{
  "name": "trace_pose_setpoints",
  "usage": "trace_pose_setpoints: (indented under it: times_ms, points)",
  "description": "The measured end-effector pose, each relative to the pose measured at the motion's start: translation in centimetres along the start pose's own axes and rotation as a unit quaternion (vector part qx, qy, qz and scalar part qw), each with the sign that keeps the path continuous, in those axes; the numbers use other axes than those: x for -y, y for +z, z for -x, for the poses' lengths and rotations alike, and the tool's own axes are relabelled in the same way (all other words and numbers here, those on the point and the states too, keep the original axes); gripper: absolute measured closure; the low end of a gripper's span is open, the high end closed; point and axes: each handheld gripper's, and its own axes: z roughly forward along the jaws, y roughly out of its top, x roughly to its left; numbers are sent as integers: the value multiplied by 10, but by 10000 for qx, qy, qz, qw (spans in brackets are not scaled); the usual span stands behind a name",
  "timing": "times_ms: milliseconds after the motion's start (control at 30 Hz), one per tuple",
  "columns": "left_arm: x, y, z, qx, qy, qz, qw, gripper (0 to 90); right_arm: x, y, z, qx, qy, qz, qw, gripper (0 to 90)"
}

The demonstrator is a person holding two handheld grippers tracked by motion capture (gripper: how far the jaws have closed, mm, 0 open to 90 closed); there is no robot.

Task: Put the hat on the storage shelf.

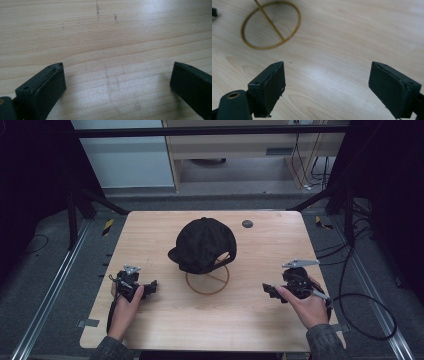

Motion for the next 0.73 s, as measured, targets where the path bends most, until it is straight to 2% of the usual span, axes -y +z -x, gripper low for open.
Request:
trace_pose_setpoints:
  times_ms: [233,433,633,733]
  points:
    - [0,0,0,1,2,-2,10000,0,31,34,6,83,247,-182,9995,143]
    - [0,0,0,1,0,-1,10000,0,46,52,9,236,311,-262,9989,134]
    - [0,0,0,0,-3,-2,10000,0,52,57,5,517,1,-92,9986,109]
    - [0,0,0,0,-10,0,10000,0,59,61,1,691,-220,114,9973,70]
